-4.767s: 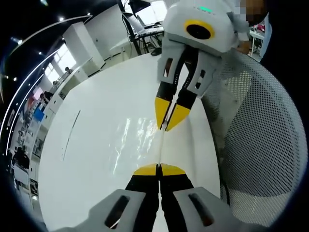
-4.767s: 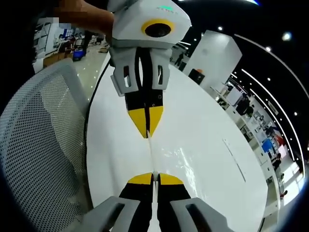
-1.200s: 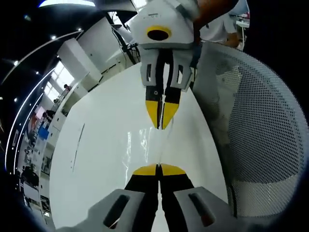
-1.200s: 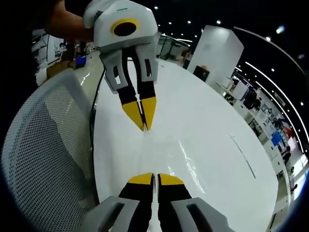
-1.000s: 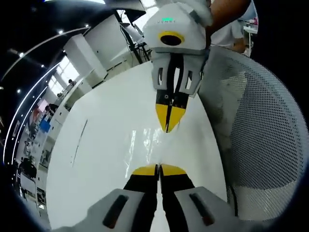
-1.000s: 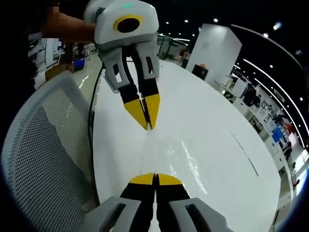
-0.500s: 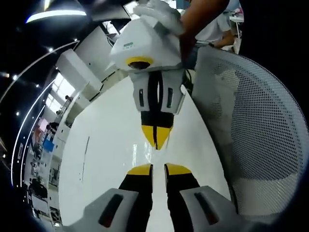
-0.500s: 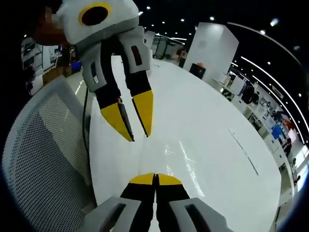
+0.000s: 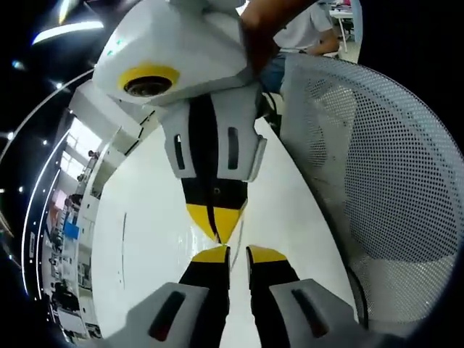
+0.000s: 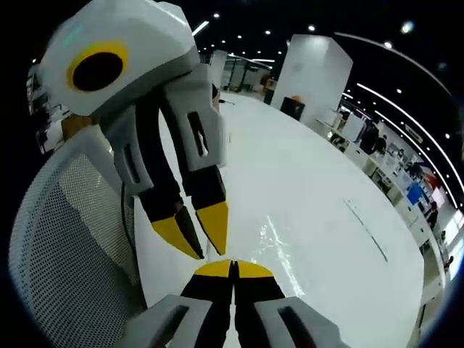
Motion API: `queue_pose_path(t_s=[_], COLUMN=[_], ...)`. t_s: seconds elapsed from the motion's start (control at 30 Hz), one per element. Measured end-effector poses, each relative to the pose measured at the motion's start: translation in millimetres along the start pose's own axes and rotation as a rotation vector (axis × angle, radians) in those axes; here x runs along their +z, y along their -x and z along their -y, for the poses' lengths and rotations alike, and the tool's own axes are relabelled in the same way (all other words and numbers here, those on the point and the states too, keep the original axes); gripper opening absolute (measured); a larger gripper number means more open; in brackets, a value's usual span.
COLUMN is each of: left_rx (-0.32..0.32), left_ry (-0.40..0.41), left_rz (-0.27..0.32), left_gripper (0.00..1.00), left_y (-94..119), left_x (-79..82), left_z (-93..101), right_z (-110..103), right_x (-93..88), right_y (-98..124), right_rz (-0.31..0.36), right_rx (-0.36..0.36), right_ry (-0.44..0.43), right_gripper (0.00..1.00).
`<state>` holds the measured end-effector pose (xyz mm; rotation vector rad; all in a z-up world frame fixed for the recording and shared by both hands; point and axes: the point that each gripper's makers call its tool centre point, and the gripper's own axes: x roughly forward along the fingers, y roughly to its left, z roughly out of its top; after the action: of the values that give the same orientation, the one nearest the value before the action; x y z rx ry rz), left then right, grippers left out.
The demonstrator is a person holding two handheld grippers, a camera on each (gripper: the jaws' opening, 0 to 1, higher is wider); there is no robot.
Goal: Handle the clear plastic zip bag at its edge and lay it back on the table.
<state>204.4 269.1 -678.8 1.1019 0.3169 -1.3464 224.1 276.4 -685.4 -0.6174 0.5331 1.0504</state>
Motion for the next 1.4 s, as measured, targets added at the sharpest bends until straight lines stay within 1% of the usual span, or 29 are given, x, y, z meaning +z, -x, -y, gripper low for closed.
queue_pose_path(t_s=[0.07, 0.3, 0.5, 0.7, 0.77, 0.83, 0.97, 1.1, 1.23, 1.4], left_rx=[0.008, 0.002, -0.011, -0.03, -0.032, -0.033, -0.021, -0.011, -0.01, -0.015], left_ry=[-0.009, -0.032, -0.022, -0.007, -0.005, -0.006, 0.012, 0.024, 0.025, 0.038], left_rz=[-0.011, -0.027, -0.035, -0.058, -0.067, -0.074, -0.067, -0.061, -0.061, -0.061], left_gripper=[0.01, 0.0, 0.0, 0.0, 0.0, 0.0, 0.0, 0.0, 0.0, 0.0], left_y=[-2.3, -9.3, -10.7, -12.7, -12.9, -13.0, -11.7, -11.1, -10.4, -9.4], left_x=[-2.9, -7.4, -11.6, -21.5, -24.6, -27.0, -26.3, -25.2, -26.4, -29.7], left_z=[-0.9, 4.9, 10.4, 20.9, 24.1, 26.7, 26.4, 23.6, 24.3, 26.6], right_z=[0.4, 3.7, 8.7, 20.6, 28.0, 35.8, 42.6, 48.8, 52.1, 48.9], right_x=[0.7, -0.1, -0.2, 6.3, 9.1, 15.3, 24.4, 29.8, 29.0, 26.6], right_y=[0.8, 4.2, 8.3, 14.8, 18.9, 24.5, 33.1, 35.1, 35.3, 36.9], right_rz=[0.001, 0.0, 0.006, 0.025, 0.032, 0.053, 0.064, 0.079, 0.078, 0.074], right_rx=[-0.002, -0.019, -0.042, -0.083, -0.111, -0.132, -0.15, -0.173, -0.182, -0.182], right_ry=[-0.003, -0.012, -0.022, -0.025, -0.019, -0.032, -0.026, -0.018, -0.017, -0.014], right_gripper=[0.0, 0.0, 0.0, 0.0, 0.0, 0.0, 0.0, 0.0, 0.0, 0.0])
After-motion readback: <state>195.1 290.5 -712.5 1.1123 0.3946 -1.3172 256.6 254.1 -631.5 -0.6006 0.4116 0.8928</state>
